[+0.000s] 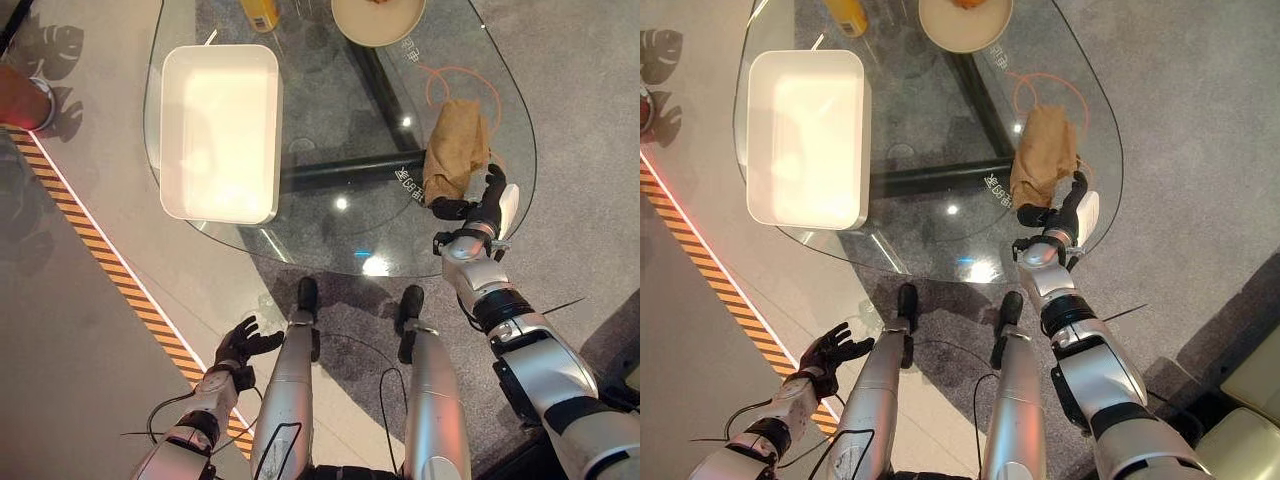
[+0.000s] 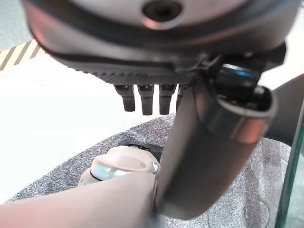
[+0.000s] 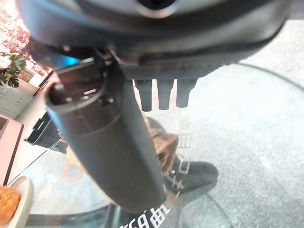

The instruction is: Wipe the table with a cloth and put it in the basket.

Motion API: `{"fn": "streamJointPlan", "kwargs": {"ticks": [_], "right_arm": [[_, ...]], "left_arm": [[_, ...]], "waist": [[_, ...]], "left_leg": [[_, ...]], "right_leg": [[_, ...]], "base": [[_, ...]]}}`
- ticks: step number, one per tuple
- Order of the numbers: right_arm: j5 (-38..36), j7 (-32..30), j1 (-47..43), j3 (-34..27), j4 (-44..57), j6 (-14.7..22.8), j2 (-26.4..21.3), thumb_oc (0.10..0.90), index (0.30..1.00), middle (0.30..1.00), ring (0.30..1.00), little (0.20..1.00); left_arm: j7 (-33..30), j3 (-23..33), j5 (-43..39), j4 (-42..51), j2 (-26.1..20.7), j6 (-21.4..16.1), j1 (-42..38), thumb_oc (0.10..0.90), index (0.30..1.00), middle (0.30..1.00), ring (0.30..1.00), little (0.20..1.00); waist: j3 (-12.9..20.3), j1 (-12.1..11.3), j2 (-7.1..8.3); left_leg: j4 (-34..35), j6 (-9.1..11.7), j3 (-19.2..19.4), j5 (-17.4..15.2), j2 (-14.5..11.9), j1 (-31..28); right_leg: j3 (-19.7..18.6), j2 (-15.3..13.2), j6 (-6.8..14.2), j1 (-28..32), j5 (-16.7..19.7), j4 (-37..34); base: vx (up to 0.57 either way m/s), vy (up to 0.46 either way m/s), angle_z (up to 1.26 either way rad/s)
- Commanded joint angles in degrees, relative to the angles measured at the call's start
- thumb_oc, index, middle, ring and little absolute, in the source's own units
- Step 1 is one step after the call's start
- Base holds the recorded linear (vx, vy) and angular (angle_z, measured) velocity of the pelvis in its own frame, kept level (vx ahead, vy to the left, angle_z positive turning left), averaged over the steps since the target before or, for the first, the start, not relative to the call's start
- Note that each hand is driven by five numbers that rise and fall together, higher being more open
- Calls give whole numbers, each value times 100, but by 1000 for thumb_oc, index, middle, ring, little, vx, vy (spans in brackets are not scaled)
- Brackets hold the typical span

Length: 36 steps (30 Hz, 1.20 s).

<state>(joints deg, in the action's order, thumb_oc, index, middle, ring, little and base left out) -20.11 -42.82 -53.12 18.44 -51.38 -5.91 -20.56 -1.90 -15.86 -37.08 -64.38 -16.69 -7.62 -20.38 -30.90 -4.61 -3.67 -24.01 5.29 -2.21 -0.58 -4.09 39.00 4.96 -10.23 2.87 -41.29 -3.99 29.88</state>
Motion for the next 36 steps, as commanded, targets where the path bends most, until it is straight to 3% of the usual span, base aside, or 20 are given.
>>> {"fn": "streamJointPlan", "kwargs": {"ticks": [1, 25, 26, 27, 29, 36], "right_arm": [[344, -172, -491, 141, 9, 171, -491, 800, 900, 900, 900, 900], [930, 470, -987, 557, -695, -489, -576, 800, 900, 900, 900, 900], [1107, 526, -1001, 605, -725, -519, -602, 635, 759, 759, 759, 735], [1338, 639, -1043, 688, -778, -575, -630, 317, 486, 486, 486, 417], [1480, 665, -1089, 774, -812, -641, -657, 100, 300, 300, 300, 200], [2130, 874, -1357, 1142, -1206, -740, -863, 100, 300, 300, 300, 200]], "left_arm": [[-157, -142, -41, -76, 27, 0, 90, 800, 900, 900, 900, 900], [-48, -250, 3, -51, 65, 32, 104, 800, 900, 900, 900, 900], [-40, -252, 1, -52, 60, 31, 110, 800, 900, 900, 900, 900], [-33, -254, 9, -45, 49, 44, 104, 800, 900, 900, 900, 900], [-50, -279, -13, -16, 46, 60, 95, 800, 900, 900, 900, 900], [-15, -340, -30, -10, -7, 56, 84, 800, 900, 900, 900, 900]], "waist": [[111, -27, -232], [111, -166, -389], [111, -174, -389], [111, -187, -388], [111, -198, -394], [111, -278, -418]], "left_leg": [[-82, -450, 248, 16, 315, 81], [42, -477, 249, 99, 377, 66], [44, -478, 248, 100, 374, 64], [39, -477, 247, 103, 374, 69], [42, -478, 246, 109, 369, 75], [42, -485, 229, 129, 368, 136]], "right_leg": [[117, 183, -199, 155, 148, -236], [189, 122, -191, 67, 195, -211], [196, 112, -186, 69, 198, -211], [207, 104, -179, 69, 204, -213], [216, 94, -174, 60, 213, -211], [285, 49, -140, 13, 237, -195]], "base": [[6, 1, 4], [0, 0, 0], [0, 0, 0], [0, 0, 0], [0, 0, 0], [-1, -7, 2]]}}
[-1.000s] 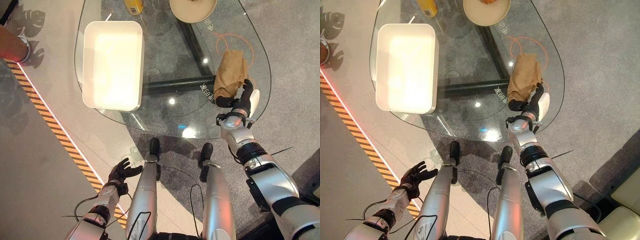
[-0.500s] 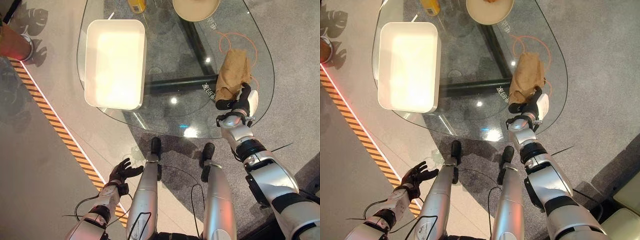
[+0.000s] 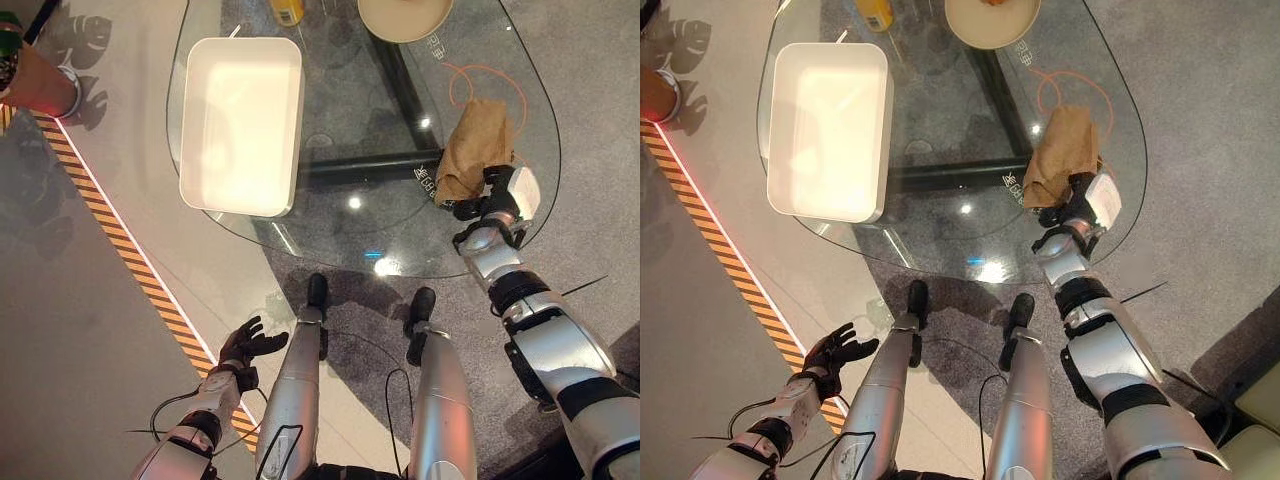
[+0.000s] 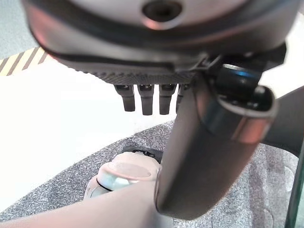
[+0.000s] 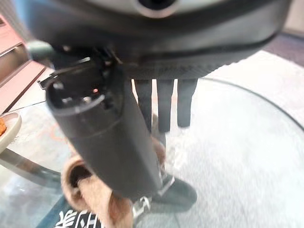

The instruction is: Wipe the table with a cloth and put it in the basket.

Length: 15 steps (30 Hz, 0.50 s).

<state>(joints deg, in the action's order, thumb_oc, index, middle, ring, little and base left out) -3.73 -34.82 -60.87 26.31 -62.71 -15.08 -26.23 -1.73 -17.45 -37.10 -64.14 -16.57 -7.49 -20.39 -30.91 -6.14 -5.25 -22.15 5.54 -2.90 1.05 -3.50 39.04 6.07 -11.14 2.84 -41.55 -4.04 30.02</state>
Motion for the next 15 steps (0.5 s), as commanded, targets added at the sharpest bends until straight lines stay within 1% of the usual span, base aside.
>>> {"fn": "streamJointPlan", "kwargs": {"ticks": [1, 15], "right_arm": [[480, 84, -595, 389, -93, 179, -314, 100, 300, 300, 300, 200], [729, 159, -582, 540, -78, 227, -367, 100, 300, 300, 300, 200]], "left_arm": [[-36, -188, -33, -25, -27, 53, 85, 800, 900, 900, 900, 900], [-6, -215, -54, 1, -77, 84, 55, 800, 900, 900, 900, 900]], "waist": [[111, -131, -263], [111, -129, -250]], "left_leg": [[-138, -511, 298, -33, 309, 137], [-119, -525, 324, -37, 309, 196]], "right_leg": [[181, 135, -133, 31, 244, -210], [221, 102, -93, -29, 298, -265]], "base": [[0, 0, 0], [0, 0, 0]]}}
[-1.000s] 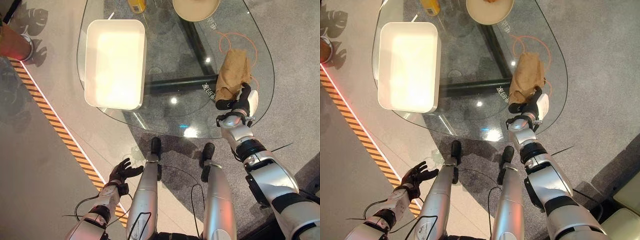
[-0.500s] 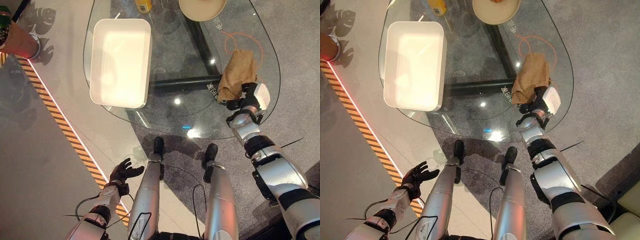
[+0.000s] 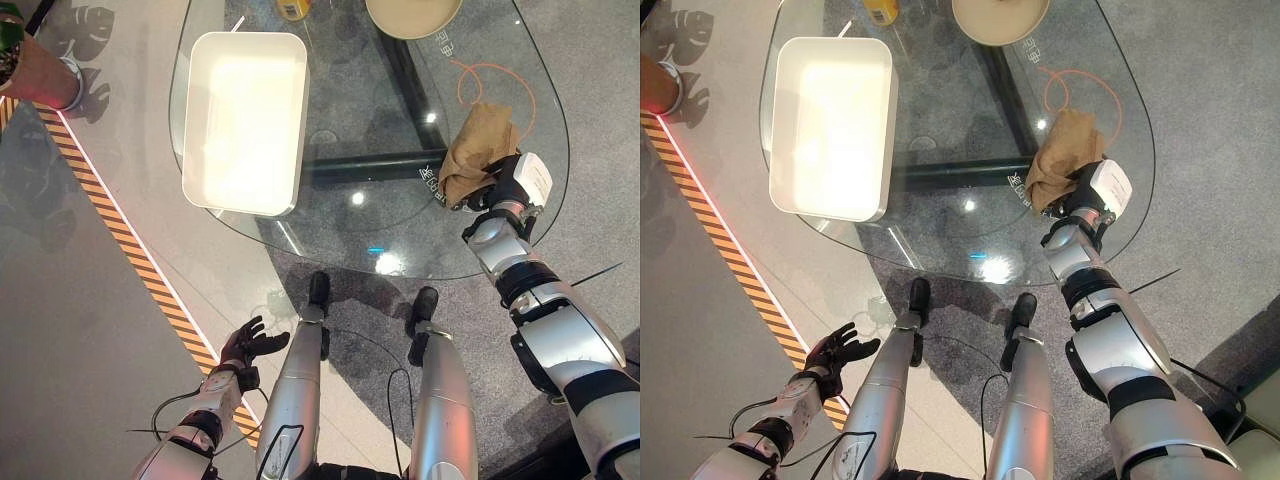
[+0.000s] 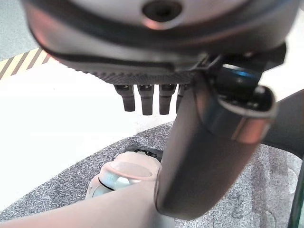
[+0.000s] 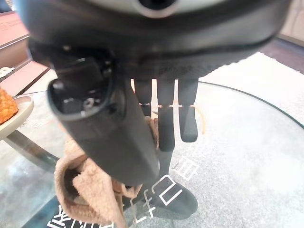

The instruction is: Wipe the table with a cloth and put it in the basket.

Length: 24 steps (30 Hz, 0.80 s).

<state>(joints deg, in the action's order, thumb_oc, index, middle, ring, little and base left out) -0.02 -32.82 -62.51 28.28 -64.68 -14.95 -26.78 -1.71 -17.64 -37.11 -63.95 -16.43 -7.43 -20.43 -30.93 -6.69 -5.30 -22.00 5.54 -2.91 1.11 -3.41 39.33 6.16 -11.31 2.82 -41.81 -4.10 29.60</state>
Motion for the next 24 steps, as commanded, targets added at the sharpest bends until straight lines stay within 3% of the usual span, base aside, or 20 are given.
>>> {"fn": "streamJointPlan", "kwargs": {"ticks": [1, 22, 23, 24], "right_arm": [[378, -36, -423, 359, 116, 229, -315, 100, 300, 300, 300, 200], [467, -81, -461, 491, 232, 175, -290, 100, 300, 300, 300, 200], [351, -81, -460, 476, 222, 201, -288, 182, 371, 371, 371, 282], [106, -54, -447, 447, 241, 228, -282, 531, 669, 669, 669, 631]], "left_arm": [[1, -203, -60, -22, -100, 77, 57, 800, 900, 900, 900, 900], [14, -214, -60, -4, -126, 74, 47, 800, 900, 900, 900, 900], [15, -219, -55, 1, -121, 77, 50, 800, 900, 900, 900, 900], [8, -225, -58, 11, -116, 81, 57, 800, 900, 900, 900, 900]], "waist": [[114, -74, -246], [114, -87, -227], [114, -87, -231], [114, -85, -234]], "left_leg": [[-135, -526, 327, -44, 298, 173], [-97, -541, 325, -41, 297, 178], [-90, -541, 325, -40, 296, 175], [-95, -540, 327, -42, 292, 176]], "right_leg": [[214, 117, -90, -5, 307, -227], [245, 109, -75, -14, 340, -275], [243, 109, -74, -18, 343, -275], [240, 105, -75, -23, 343, -267]], "base": [[0, 0, 0], [0, 0, 0], [0, 0, 0], [0, 0, 0]]}}
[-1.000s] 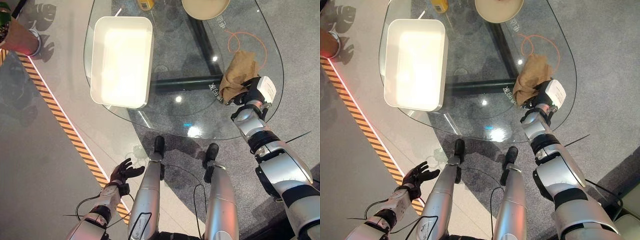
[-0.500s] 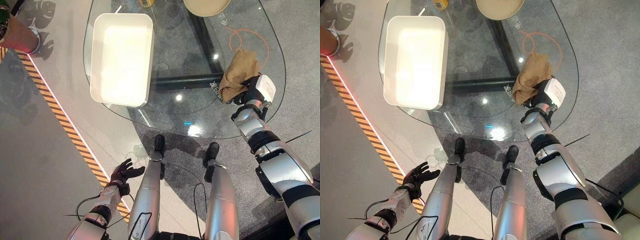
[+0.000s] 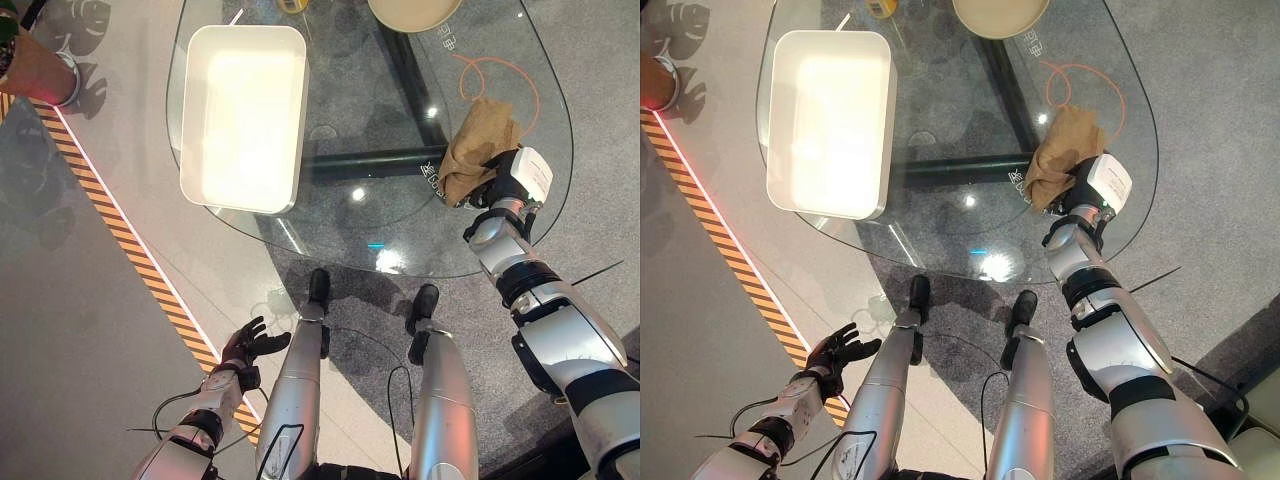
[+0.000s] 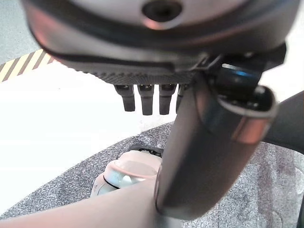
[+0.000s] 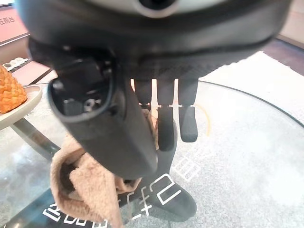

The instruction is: Wipe the table with a cloth and put it in the basket.

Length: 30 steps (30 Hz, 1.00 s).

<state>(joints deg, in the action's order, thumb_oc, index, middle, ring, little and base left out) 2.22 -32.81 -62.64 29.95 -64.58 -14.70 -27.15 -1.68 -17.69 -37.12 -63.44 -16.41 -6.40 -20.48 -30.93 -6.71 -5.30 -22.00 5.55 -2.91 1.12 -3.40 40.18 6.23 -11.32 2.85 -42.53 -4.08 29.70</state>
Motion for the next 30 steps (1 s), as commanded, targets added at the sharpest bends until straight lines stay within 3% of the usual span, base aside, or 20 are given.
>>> {"fn": "streamJointPlan", "kwargs": {"ticks": [1, 3, 18, 30], "right_arm": [[-374, -73, -407, 222, 236, 249, -233, 762, 867, 867, 867, 862], [-525, -58, -347, 100, 239, 304, -195, 800, 900, 900, 900, 900], [-1694, -350, -211, -459, 331, 487, 157, 800, 900, 900, 900, 900], [-1542, -1385, 2, -455, 1471, 464, 546, 800, 900, 900, 900, 900]], "left_arm": [[6, -220, -60, -31, -120, -13, 70, 800, 900, 900, 900, 900], [7, -202, -46, -32, -122, -8, 82, 800, 900, 900, 900, 900], [41, -213, -53, -33, 35, 42, 107, 800, 900, 900, 900, 900], [61, -229, -119, -54, 183, 21, 174, 800, 900, 900, 900, 900]], "waist": [[114, -80, -236], [114, -74, -232], [114, -40, -285], [114, 59, -274]], "left_leg": [[-105, -539, 329, -49, 287, 92], [-108, -541, 331, -56, 283, 85], [-68, -527, 388, -62, 282, -15], [9, -514, 453, -33, 291, -53]], "right_leg": [[230, 102, -78, 44, 336, -267], [223, 106, -79, 50, 331, -264], [202, 105, -107, 117, 312, -292], [138, 166, -137, 127, 331, -371]], "base": [[0, 0, 0], [0, 0, 0], [0, 0, 0], [0, 0, 0]]}}
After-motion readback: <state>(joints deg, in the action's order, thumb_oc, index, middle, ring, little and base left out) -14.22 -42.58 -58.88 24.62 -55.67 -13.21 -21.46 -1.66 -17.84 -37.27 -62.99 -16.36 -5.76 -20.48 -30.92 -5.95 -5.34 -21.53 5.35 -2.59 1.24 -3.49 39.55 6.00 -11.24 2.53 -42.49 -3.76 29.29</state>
